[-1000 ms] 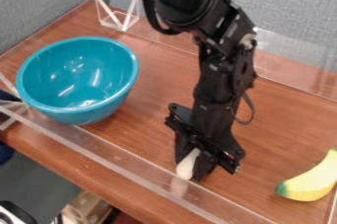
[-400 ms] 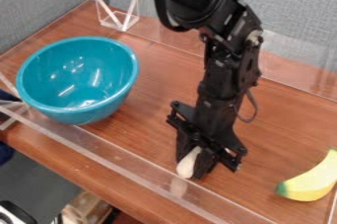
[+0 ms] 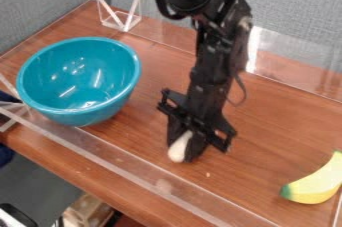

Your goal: Put the mushroom in the blue bowl

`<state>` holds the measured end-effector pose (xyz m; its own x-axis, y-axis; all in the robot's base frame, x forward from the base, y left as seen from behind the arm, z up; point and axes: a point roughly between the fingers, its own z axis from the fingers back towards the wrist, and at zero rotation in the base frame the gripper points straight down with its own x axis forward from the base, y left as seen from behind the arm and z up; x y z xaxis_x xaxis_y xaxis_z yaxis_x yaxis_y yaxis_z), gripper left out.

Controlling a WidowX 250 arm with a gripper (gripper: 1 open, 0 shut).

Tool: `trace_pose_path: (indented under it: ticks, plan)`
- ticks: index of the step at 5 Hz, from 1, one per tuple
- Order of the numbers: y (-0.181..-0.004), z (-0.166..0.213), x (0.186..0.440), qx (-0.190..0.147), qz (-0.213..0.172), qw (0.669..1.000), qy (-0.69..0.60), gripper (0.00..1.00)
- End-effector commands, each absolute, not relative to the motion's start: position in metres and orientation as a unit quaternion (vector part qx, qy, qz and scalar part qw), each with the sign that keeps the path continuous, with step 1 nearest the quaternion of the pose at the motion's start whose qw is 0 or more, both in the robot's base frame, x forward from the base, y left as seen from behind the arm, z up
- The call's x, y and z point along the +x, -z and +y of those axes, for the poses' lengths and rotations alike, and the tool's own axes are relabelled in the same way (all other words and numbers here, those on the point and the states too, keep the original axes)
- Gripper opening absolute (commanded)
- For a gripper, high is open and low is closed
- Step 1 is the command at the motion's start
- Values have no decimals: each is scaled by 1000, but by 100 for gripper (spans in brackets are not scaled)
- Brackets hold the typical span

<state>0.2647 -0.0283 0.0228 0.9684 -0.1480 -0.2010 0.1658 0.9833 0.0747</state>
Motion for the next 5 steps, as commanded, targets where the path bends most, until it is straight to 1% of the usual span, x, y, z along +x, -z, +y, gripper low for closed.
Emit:
trace_pose_path:
  ticks: [1, 2, 3, 4, 5]
  plan:
    - [-29, -25, 283, 49, 77, 993, 73, 100]
    - [-27, -28, 283, 43, 80, 993, 71, 100]
    - [-22, -27, 285, 43, 80, 993, 70, 0]
    - [-21, -29, 284, 41, 81, 993, 68, 0]
    - [-34, -28, 283, 49, 79, 994, 64, 0]
